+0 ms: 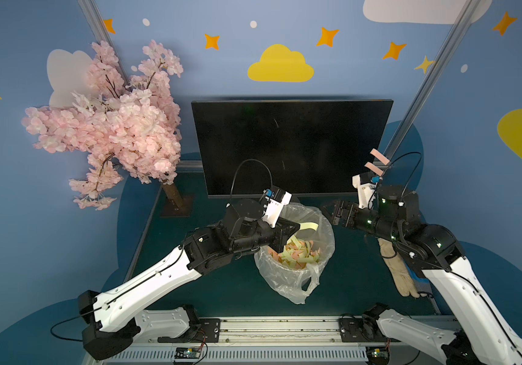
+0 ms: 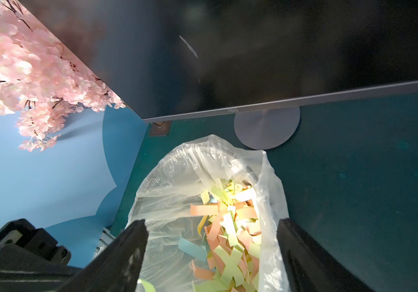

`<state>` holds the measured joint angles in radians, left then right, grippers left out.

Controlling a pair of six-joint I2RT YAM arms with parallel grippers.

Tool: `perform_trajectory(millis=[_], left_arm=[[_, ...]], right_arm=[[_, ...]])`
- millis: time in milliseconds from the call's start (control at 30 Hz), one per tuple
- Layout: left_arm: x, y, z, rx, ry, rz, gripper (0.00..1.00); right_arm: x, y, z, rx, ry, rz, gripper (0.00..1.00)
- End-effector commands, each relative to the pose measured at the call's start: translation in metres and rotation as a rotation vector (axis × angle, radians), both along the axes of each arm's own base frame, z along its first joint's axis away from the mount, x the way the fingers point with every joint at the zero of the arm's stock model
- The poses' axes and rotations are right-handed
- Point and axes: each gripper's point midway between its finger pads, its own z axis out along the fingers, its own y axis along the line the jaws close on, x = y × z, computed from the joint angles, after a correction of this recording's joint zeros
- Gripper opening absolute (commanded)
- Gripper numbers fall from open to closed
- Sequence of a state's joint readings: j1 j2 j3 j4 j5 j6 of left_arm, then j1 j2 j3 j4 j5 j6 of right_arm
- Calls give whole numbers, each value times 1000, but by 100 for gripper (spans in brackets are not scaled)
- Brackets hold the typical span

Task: Remove the sticky note from the monitor
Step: Place the sticky note in the trash bin.

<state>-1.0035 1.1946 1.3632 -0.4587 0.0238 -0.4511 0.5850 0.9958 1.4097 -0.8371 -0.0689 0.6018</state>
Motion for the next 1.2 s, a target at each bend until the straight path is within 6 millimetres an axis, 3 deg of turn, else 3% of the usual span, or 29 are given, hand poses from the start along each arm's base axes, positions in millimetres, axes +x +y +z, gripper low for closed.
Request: perform_trajectory(millis=[0,267,633,700,933,1167], left_arm=[[0,9,-18,132,-29,16,3],[1,-2,-56,298,11,-38,3],[5,-7,-82,515,-19,-106,7],[3,-8,-84,537,-28,-121,16],[10,-5,-82,561,-51,-92,97],[17,-10,-66,519,-81,-60,100]], right_arm=[[-10,-11,-18,-27,56,-25,86],[-24,-24,-31,-42,96,-52,86],[-26,-34,-31,-32,100,-106,86],[-26,-33,-32,-28,107,-106,85],[-25,-27,-34,-5,126,-98,85],[-22,-25,-28,-4,123,-98,85]])
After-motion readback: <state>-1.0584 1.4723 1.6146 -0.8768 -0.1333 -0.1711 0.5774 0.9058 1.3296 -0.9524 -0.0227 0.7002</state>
